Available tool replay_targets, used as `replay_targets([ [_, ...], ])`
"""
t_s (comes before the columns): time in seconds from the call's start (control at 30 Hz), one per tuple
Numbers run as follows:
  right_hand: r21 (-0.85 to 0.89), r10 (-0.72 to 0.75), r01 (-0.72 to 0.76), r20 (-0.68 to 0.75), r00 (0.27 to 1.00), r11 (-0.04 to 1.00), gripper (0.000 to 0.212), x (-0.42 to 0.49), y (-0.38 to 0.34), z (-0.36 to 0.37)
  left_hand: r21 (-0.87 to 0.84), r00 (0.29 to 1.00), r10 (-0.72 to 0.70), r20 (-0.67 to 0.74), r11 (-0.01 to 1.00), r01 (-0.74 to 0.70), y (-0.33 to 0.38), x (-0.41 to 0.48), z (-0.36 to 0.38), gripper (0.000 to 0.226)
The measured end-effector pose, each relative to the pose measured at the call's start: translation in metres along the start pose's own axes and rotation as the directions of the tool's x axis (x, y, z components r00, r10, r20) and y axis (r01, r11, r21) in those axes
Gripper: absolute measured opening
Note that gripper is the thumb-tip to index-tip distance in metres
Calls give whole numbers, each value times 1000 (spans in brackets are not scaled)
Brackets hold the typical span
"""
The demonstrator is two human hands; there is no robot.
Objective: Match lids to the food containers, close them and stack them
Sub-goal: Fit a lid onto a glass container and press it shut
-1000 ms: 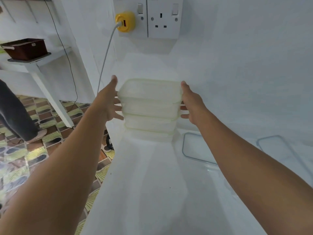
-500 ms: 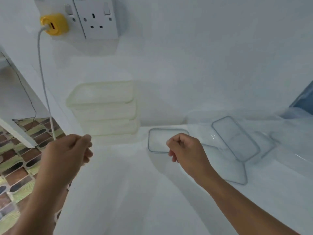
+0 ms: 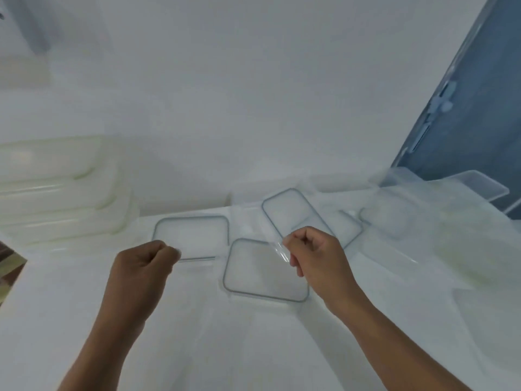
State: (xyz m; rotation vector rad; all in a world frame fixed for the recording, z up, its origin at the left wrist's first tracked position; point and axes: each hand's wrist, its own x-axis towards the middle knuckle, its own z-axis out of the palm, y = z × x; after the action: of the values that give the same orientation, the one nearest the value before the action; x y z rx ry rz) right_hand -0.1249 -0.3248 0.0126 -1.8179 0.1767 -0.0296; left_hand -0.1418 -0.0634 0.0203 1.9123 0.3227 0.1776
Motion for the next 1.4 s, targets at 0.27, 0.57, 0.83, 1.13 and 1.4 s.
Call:
replay_targets([
  [0.27, -129, -44, 37, -50, 998, 991, 22, 86, 8, -117, -28, 973, -62, 221, 997, 70, 52, 19, 147, 38],
  [0.57, -120, -40, 30, -83, 996, 992, 17, 162, 18, -174, -58, 985, -37, 168, 997, 48, 104, 58, 251, 27],
  [0.83, -258, -104, 54, -182, 978, 965, 17, 217, 31, -190, 57, 990, -77, 116, 996, 71, 115, 96, 301, 21],
  [1.13, -670, 201, -217, -103, 974, 710, 42, 259, 35, -190, 616, 986, -95, 135, 788, -9, 116, 115, 327, 21],
  [1.4, -591, 150, -207, -145, 978, 780, 21, 263, 15, -206, 442, 995, -63, 81, 897, 21, 128, 118, 315, 11],
])
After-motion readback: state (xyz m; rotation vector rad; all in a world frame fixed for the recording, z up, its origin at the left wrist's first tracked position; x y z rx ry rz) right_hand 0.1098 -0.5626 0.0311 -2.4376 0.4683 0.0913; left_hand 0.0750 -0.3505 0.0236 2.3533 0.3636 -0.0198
